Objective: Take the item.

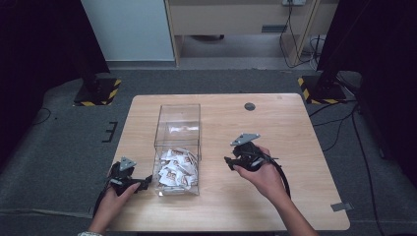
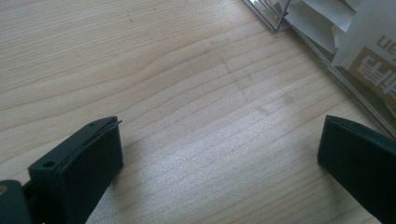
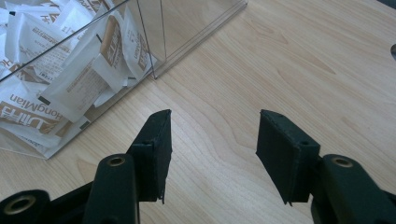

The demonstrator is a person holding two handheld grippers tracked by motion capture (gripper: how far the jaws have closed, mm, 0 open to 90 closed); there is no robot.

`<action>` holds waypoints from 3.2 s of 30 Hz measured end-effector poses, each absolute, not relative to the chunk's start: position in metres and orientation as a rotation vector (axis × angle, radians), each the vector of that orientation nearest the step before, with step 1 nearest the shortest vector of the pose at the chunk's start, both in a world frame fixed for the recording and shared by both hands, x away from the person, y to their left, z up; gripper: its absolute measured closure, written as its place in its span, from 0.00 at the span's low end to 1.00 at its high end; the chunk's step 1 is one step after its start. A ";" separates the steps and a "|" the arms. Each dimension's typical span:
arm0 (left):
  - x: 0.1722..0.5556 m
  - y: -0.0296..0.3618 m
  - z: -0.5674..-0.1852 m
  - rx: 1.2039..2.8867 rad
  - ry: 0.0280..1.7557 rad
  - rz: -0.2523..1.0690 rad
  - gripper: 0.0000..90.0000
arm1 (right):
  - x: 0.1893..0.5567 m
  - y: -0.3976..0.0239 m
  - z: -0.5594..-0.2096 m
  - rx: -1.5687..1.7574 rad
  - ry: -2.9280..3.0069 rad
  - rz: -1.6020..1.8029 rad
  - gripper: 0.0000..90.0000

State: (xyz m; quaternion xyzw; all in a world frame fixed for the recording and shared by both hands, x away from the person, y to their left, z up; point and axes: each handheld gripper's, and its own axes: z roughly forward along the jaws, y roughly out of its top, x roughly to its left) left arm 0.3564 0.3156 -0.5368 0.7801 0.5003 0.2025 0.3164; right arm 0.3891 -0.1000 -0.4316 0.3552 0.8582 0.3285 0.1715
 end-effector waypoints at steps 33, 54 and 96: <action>0.356 0.316 -0.537 2.054 1.317 0.533 0.00 | 0.391 -0.066 -0.396 0.899 2.471 0.989 0.65; 0.356 0.316 -0.537 2.054 1.317 0.533 0.00 | 0.389 -0.038 -0.379 0.834 2.498 1.033 0.66; 0.357 0.315 -0.537 2.054 1.315 0.532 0.00 | 0.377 0.007 -0.398 0.745 2.594 1.054 0.71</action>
